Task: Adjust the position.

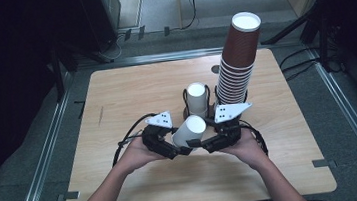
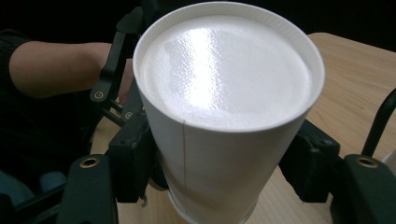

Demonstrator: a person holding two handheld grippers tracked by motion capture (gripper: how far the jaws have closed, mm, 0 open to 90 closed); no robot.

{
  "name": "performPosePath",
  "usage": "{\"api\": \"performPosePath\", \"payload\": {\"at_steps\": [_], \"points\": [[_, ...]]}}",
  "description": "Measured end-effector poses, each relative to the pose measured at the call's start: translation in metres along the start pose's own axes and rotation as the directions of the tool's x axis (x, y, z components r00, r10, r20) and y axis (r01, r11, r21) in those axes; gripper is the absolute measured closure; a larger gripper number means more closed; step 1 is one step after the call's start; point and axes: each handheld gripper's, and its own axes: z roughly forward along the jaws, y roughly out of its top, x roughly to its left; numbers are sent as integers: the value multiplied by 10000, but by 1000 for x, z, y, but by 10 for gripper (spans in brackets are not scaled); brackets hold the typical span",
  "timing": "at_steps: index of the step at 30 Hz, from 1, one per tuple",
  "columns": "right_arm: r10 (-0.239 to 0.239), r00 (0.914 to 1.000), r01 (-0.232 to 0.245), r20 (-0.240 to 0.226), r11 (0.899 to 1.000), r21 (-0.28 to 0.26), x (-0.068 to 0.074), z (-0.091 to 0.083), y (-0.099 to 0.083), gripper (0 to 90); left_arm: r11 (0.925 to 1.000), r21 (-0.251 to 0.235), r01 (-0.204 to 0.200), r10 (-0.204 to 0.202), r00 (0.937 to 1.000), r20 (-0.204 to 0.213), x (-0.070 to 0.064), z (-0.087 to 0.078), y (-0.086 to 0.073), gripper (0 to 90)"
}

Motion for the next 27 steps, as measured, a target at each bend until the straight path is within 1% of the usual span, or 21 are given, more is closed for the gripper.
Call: {"api": "performPosePath", "payload": {"at_steps": [7, 12, 16, 20, 22, 27], "points": [[141, 9999, -141, 14, 9999, 6, -1, 0, 0, 345, 10000, -46, -45, 45, 10000, -54, 0, -1, 0, 282], [186, 9998, -186, -6, 9998, 52, -2, 0, -1, 339, 10000, 45, -87, 87, 9999, -65, 0, -1, 0, 290], [215, 9998, -216, 48, 9996, 179, -1, 0, 0, 323, 9999, 109, -106, 107, 9999, -84, 0, -1, -1, 284], [342, 9994, -344, 69, 9991, 232, -2, 0, 0, 301, 9999, 93, -113, 114, 9999, -122, 1, -2, -1, 284], [400, 9991, -403, 117, 9987, 318, -2, 0, 1, 276, 9999, 85, -93, 94, 9999, -114, 2, -3, -1, 285], [296, 9994, -304, 187, 9987, 407, -2, -1, 1, 254, 9996, 192, -189, 192, 9997, -138, 3, -7, -2, 287]]}}
